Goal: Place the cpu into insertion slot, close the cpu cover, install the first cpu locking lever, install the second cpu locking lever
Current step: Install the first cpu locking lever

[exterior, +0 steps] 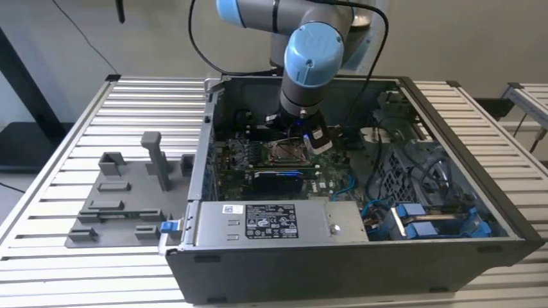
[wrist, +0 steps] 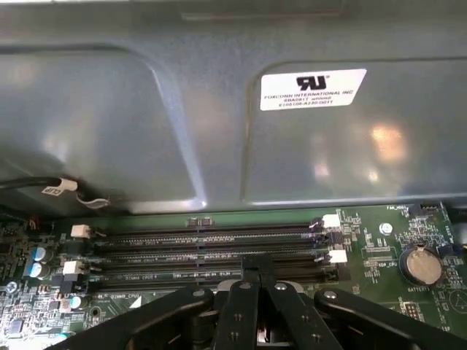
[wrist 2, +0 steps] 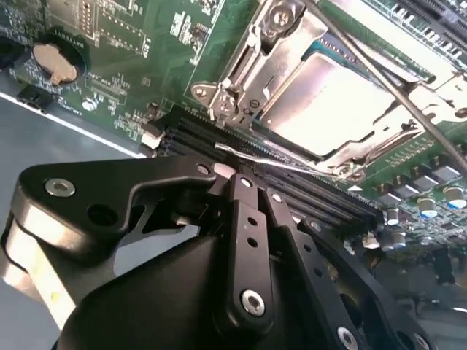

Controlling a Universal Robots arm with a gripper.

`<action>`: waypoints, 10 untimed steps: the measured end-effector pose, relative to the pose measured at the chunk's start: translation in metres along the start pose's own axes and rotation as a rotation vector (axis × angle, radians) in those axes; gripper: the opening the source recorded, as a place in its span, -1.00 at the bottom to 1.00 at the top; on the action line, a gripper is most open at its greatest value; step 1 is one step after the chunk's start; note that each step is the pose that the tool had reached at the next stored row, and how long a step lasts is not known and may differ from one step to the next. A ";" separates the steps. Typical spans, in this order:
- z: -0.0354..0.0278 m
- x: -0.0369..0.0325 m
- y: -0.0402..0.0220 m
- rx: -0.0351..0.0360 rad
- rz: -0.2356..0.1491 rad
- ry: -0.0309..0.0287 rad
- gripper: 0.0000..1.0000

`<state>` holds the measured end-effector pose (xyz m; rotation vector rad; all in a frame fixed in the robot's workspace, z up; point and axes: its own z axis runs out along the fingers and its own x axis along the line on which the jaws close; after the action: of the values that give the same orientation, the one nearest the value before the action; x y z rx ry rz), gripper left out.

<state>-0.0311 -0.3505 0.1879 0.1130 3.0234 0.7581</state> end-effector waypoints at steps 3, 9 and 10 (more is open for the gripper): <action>-0.0107 0.0000 0.0057 0.0002 0.000 0.0008 -0.79; -0.0162 0.0083 0.0079 0.0034 -0.006 -0.0112 -0.79; -0.0163 0.0115 0.0077 0.0032 -0.007 -0.0133 -0.79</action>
<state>-0.0427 -0.3506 0.2058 0.1067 3.0109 0.7489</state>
